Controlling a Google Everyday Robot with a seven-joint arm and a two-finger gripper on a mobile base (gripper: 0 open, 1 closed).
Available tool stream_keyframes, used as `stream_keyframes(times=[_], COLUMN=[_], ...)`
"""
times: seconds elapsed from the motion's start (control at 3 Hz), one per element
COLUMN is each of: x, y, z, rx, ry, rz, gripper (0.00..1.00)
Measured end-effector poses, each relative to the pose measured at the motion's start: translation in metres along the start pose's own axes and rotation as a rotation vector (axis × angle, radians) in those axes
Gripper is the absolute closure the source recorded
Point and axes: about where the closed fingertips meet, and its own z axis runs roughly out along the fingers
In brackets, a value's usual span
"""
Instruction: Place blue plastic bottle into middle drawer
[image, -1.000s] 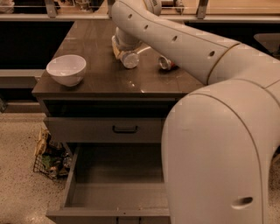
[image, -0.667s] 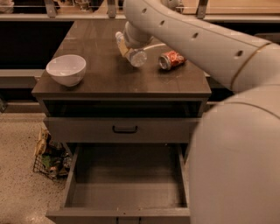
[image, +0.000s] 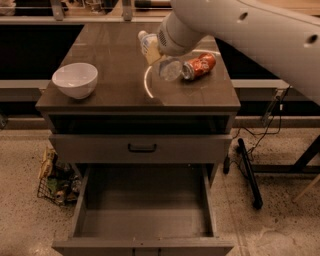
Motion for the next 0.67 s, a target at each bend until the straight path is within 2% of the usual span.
stream_keyframes(times=[0.33, 0.67], x=[0.0643, 0.0643], y=[0.0164, 0.0164], z=[-0.0467, -0.0467], rx=[-0.028, -0.028], ry=[0.018, 0.018], rz=[0.005, 0.005], gripper=[1.00, 1.00])
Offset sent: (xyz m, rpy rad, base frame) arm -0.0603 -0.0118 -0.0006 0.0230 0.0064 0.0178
